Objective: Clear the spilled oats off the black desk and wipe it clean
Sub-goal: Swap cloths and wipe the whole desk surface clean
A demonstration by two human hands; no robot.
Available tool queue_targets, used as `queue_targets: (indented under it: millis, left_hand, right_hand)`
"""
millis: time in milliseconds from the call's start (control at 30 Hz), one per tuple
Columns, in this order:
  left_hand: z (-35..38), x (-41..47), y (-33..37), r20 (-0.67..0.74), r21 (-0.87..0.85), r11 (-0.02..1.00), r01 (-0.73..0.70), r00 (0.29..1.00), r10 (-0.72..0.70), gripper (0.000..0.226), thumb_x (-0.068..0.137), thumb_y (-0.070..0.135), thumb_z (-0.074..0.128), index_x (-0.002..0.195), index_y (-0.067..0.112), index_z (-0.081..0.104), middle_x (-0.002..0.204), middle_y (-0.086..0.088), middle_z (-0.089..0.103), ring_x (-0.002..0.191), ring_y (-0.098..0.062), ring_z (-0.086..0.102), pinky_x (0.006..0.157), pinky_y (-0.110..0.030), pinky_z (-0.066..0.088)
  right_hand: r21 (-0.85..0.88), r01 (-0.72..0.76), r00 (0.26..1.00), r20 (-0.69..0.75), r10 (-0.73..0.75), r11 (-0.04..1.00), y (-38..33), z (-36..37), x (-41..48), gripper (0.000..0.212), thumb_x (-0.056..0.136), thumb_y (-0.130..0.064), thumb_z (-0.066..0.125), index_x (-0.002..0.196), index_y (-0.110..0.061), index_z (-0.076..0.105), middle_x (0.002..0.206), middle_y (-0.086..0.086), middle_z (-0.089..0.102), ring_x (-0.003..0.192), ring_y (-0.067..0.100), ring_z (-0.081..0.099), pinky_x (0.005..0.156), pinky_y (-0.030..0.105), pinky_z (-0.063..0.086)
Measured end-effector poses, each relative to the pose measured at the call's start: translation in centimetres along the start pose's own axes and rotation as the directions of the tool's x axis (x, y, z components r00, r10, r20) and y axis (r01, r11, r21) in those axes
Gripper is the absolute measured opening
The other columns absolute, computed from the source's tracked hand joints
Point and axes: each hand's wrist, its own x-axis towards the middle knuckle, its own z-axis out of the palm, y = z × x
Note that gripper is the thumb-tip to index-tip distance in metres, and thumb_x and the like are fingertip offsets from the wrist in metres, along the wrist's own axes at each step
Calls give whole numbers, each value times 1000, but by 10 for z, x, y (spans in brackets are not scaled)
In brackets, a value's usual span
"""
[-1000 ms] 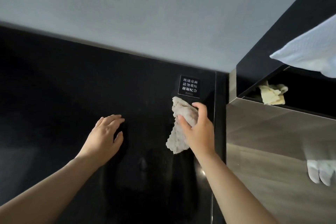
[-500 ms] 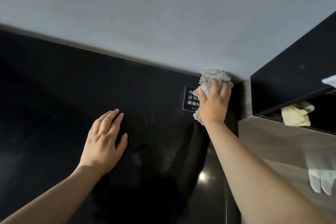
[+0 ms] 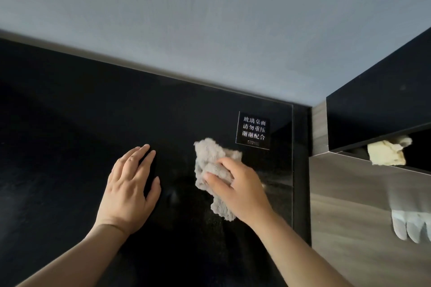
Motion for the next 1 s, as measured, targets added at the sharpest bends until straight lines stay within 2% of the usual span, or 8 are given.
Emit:
queue_targets:
  millis: [67,133,233,367,467,600,800,1000]
  left_hand:
    - [0,0,0,2,-2,1000,3,1000,-3,58,89,37,38,134,5,51,143,-5,43,136,-23,34,114,-35,24]
    - [0,0,0,8,-1,1000,6,1000,-6,58,89,38,38,135,5,51,144,-5,43,136,-23,34,114,-36,25]
    - [1,0,-1,19,9,1000,9,1000,-9,58,89,38,37,135,6,50,144,-4,42,137,-22,33,115,-34,23]
    - [1,1,-1,15,10,1000,9,1000,-10,58,89,38,37,135,6,50,144,-4,42,137,-22,33,115,-34,23]
    - [1,1,-1,1,4,1000,0,1000,0,57,89,37,38,135,5,51,143,-5,43,137,-23,33,114,-35,24]
    - [1,1,-1,-6,6,1000,-8,1000,8,56,89,36,38,134,4,52,142,-7,44,135,-24,35,114,-36,26]
    - [0,1,-1,9,25,1000,-3,1000,3,57,89,36,38,134,5,51,143,-7,44,136,-24,34,114,-35,25]
    - [0,1,-1,3,24,1000,-1,1000,1,56,89,36,38,135,6,51,142,-6,43,136,-23,33,114,-34,24]
  right_hand:
    - [151,-75,997,-24,79,986,-8,-24,-3,31,82,-54,60,88,-23,61,75,-4,63,67,8,59,60,29,50]
    - [177,-99,961,-239,140,979,-11,-54,20,20,85,-46,65,94,-28,61,82,-15,64,77,0,60,63,17,47]
    - [-53,-192,874,-463,147,980,7,-72,82,30,86,-48,62,106,-25,62,104,-8,60,101,11,54,81,24,43]
    - [-387,-290,904,-412,117,876,49,-28,125,57,86,-53,54,130,-17,52,133,15,48,128,36,39,105,44,35]
    - [-447,-220,878,-478,-23,867,52,-9,110,53,89,-53,45,121,-12,56,120,16,56,119,35,49,98,44,43]
    - [-442,-129,891,-444,-92,888,43,-2,57,37,87,-47,54,104,-14,56,102,6,56,93,24,51,78,36,46]
    - [43,-243,958,-146,247,969,-7,-4,-18,28,84,-56,57,78,-28,62,69,-13,65,64,4,62,57,30,53]
    - [-133,-235,857,-495,141,963,6,-47,52,41,84,-56,55,69,-19,65,76,0,61,79,19,59,63,28,43]
